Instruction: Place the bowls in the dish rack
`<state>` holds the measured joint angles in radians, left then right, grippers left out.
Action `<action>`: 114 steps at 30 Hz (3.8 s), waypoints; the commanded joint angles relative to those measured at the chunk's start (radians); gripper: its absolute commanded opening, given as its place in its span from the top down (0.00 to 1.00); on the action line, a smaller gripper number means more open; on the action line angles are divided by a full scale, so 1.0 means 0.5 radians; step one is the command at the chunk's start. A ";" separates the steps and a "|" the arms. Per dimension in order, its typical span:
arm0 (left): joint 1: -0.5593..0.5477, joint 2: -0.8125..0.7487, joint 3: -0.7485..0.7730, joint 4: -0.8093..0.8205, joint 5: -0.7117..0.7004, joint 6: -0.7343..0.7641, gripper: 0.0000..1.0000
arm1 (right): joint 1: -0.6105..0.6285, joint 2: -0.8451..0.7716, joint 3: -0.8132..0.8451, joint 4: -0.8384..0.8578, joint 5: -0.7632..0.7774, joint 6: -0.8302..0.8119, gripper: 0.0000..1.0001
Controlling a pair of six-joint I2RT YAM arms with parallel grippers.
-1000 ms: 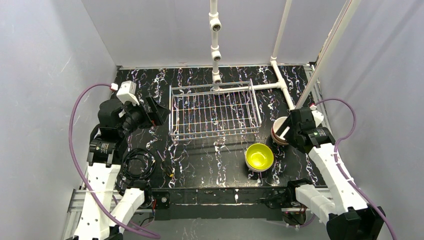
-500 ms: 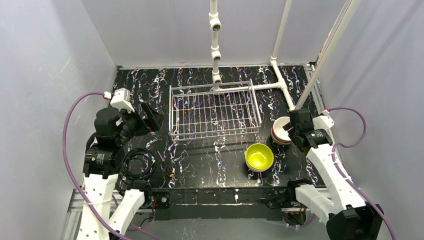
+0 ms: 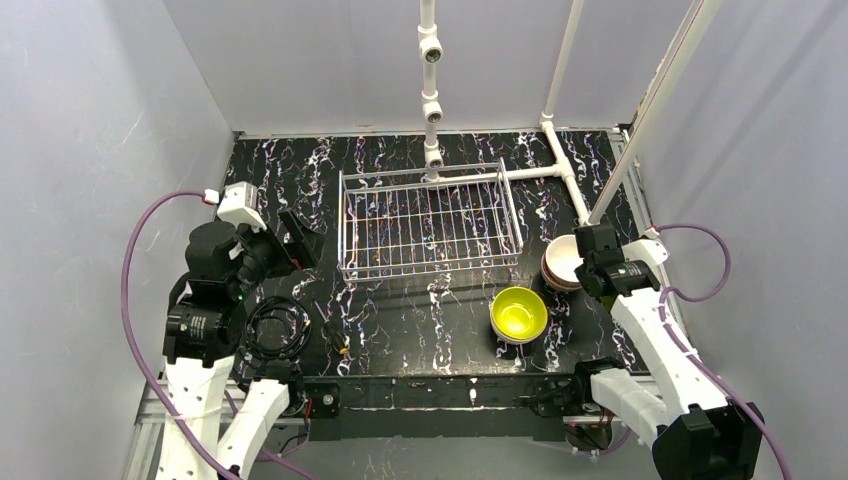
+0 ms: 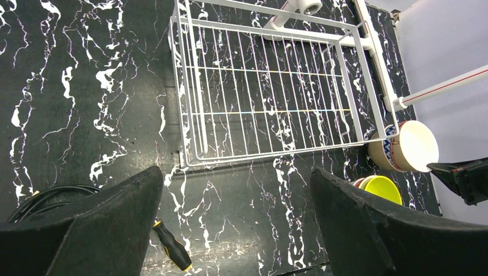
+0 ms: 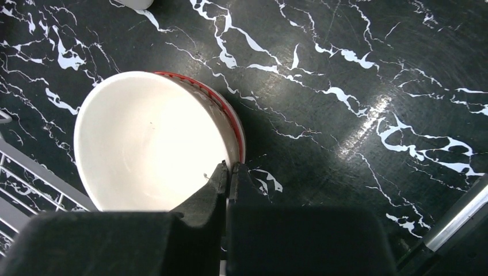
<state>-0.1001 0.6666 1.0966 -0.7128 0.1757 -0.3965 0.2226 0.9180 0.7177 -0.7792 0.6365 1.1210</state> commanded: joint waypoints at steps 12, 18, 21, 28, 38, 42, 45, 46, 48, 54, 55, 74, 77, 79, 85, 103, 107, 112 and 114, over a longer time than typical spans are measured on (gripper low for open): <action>0.005 -0.103 0.005 -0.117 -0.094 -0.006 0.02 | -0.009 -0.185 0.563 -0.238 0.069 -0.081 0.99; 0.005 -0.038 0.072 -0.182 -0.057 -0.017 0.02 | -0.009 -0.288 0.699 -0.316 0.035 -0.138 0.99; 0.005 -0.014 0.038 -0.163 -0.029 -0.057 0.02 | -0.009 -0.300 0.767 -0.380 0.039 -0.203 0.99; 0.005 0.089 -0.012 -0.057 -0.017 -0.088 0.02 | -0.008 -0.496 0.639 -0.295 -0.100 -0.320 0.99; 0.004 0.197 -0.053 0.128 0.878 -0.295 0.02 | -0.009 -0.551 0.623 0.326 -1.455 -0.819 0.99; -0.028 0.107 -0.242 0.509 1.150 -0.548 0.02 | -0.007 -0.528 0.462 0.704 -1.910 -0.679 0.99; -0.076 0.059 -0.333 0.701 1.157 -0.675 0.02 | -0.008 -0.465 0.386 0.952 -2.115 -0.582 0.99; -0.097 0.053 -0.355 0.743 1.159 -0.698 0.02 | -0.009 -0.444 0.360 0.998 -2.150 -0.545 0.99; -0.144 0.051 -0.388 0.802 1.145 -0.719 0.02 | -0.008 -0.414 0.309 1.150 -2.247 -0.475 0.99; -0.236 0.058 -0.445 0.818 1.048 -0.724 0.02 | -0.009 -0.345 0.241 1.188 -2.276 -0.452 0.99; -0.247 0.058 -0.449 0.818 1.030 -0.720 0.02 | -0.008 -0.315 0.236 1.188 -2.292 -0.449 0.99; -0.916 0.776 -0.146 1.052 0.480 -0.540 0.02 | 0.608 0.000 0.221 1.300 -1.590 -0.705 0.99; -0.978 0.957 -0.062 1.071 0.446 -0.481 0.02 | 0.648 0.029 0.236 1.270 -1.534 -0.754 0.99; -1.007 1.038 -0.046 1.071 0.386 -0.461 0.02 | 0.664 0.053 0.255 1.250 -1.513 -0.790 0.99; -1.059 1.140 -0.050 0.897 0.036 -0.384 0.05 | 0.683 0.152 0.409 1.111 -1.474 -0.885 0.99; -1.058 1.177 0.044 0.671 -0.115 -0.410 0.09 | 0.860 0.274 0.419 1.359 -1.339 -0.982 0.99; -1.058 1.048 0.129 0.504 -0.378 -0.379 0.05 | 0.926 0.412 0.542 1.466 -1.035 -1.181 0.99; -1.058 0.934 0.181 0.353 -0.670 -0.275 0.02 | 0.960 0.694 0.737 1.514 -0.705 -1.426 0.99; -1.055 0.910 0.175 0.291 -0.815 -0.272 0.02 | 0.977 0.842 0.871 1.447 -0.545 -1.507 0.99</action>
<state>-0.6258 1.1652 1.1572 -0.4706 -0.0494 -0.5697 0.6968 1.2575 0.9928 -0.1837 0.1734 0.4767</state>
